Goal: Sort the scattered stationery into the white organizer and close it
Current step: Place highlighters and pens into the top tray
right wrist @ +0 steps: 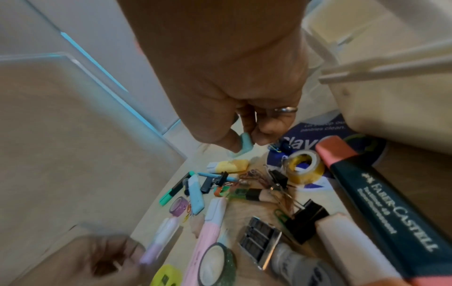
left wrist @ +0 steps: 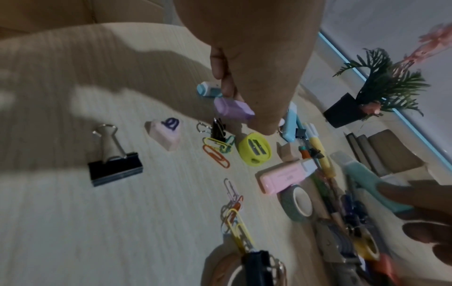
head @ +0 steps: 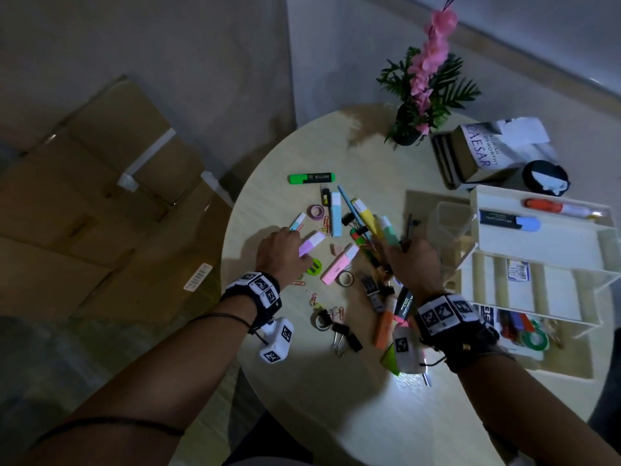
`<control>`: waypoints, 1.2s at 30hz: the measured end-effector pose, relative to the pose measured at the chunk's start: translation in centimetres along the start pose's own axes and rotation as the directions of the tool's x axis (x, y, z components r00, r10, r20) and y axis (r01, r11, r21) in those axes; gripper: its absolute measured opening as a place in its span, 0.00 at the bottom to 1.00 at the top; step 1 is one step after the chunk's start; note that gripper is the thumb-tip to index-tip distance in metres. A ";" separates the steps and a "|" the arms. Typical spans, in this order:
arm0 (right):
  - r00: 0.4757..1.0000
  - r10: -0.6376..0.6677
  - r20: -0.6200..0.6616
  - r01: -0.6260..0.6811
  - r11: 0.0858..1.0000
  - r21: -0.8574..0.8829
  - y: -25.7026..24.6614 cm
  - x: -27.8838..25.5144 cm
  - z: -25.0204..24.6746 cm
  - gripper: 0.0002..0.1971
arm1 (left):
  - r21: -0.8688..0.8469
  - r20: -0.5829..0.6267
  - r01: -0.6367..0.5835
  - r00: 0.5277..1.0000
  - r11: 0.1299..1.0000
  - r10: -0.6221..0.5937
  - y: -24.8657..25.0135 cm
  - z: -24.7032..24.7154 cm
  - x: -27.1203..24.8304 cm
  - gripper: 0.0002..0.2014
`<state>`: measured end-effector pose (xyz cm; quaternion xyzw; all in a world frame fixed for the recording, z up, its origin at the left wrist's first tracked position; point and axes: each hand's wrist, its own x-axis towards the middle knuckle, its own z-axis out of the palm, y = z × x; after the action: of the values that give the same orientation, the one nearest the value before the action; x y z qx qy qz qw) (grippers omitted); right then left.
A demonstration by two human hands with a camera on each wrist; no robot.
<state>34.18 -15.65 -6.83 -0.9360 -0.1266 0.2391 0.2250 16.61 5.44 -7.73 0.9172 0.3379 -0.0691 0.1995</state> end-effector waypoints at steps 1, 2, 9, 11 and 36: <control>0.999 -0.042 -0.012 0.042 0.999 0.001 -0.2 -0.7 -0.4 0.16 | -0.053 -0.012 -0.005 1.000 0.999 0.004 0.1 -0.2 -0.2 0.14; 0.995 -0.092 -0.030 0.093 0.996 0.007 -0.2 -1.3 -0.8 0.14 | -0.117 -0.014 -0.002 1.000 0.993 0.000 0.3 -0.5 -0.5 0.13; 0.923 -0.355 -0.152 0.376 0.915 0.149 2.6 -4.7 -4.9 0.03 | -0.468 -0.081 -0.154 0.988 0.870 0.132 3.1 -2.2 -1.6 0.03; 0.896 -0.388 -0.213 0.424 0.892 0.158 3.4 -5.4 -7.1 0.04 | -0.507 -0.066 -0.177 0.984 0.843 0.166 5.0 -2.6 -1.8 0.06; 0.805 -0.398 -0.441 0.478 0.874 0.084 21.9 3.2 -25.7 0.11 | -0.156 -0.113 -0.355 0.933 0.922 0.341 33.2 -0.3 1.1 0.04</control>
<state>52.65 -42.77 1.55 -0.8838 -0.2664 -0.0105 0.3844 38.98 -16.72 2.85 0.9438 0.1824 0.0354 0.2733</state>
